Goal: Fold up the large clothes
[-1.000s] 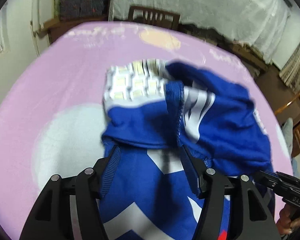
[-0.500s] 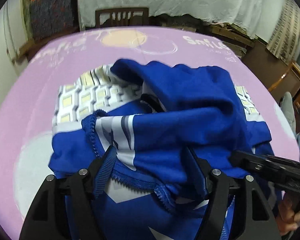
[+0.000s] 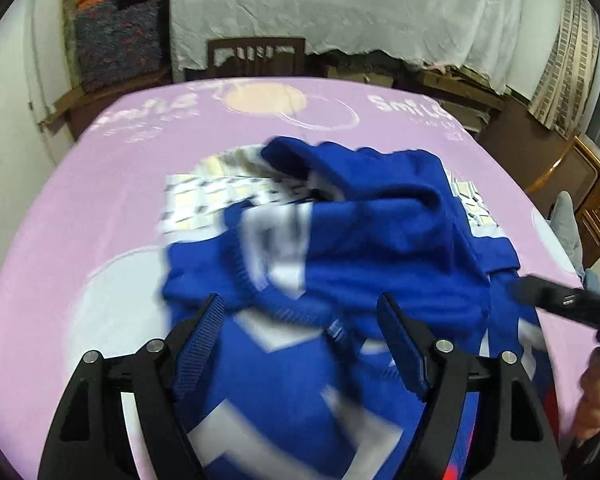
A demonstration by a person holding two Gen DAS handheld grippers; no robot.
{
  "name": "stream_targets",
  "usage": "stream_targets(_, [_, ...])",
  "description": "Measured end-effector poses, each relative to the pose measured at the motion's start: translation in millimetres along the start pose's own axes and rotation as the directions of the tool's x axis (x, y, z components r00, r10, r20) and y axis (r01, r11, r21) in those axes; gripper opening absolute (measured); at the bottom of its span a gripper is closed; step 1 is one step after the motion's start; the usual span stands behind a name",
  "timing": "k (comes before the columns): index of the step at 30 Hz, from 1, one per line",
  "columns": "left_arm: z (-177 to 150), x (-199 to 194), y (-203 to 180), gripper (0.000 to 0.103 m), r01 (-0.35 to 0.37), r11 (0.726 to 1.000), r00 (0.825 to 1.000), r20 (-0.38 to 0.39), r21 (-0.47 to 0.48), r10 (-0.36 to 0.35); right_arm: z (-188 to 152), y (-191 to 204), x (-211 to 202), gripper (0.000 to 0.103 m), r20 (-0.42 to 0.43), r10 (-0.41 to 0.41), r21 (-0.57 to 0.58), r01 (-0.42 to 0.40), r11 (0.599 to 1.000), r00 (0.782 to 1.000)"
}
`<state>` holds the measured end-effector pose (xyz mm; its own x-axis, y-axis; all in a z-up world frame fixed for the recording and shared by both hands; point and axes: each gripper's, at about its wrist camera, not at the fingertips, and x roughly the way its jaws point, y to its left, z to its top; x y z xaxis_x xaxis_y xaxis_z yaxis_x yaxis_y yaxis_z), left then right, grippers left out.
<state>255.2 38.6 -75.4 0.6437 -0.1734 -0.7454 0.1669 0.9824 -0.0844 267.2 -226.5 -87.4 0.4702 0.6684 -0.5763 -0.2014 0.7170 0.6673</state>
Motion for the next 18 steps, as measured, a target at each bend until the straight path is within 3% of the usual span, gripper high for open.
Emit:
stream_targets(10, [-69.6, -64.6, 51.9, 0.079, 0.029, 0.992, 0.999, -0.011, -0.123, -0.031, -68.7, 14.1, -85.2, 0.047, 0.035, -0.048, -0.045, 0.049, 0.998, 0.998])
stream_targets(18, [-65.0, -47.2, 71.1, 0.078, 0.082, 0.982, 0.994, -0.058, -0.170, -0.093, -73.9, -30.0, -88.8, 0.047, 0.033, -0.081, 0.069, 0.079, 0.995, 0.996])
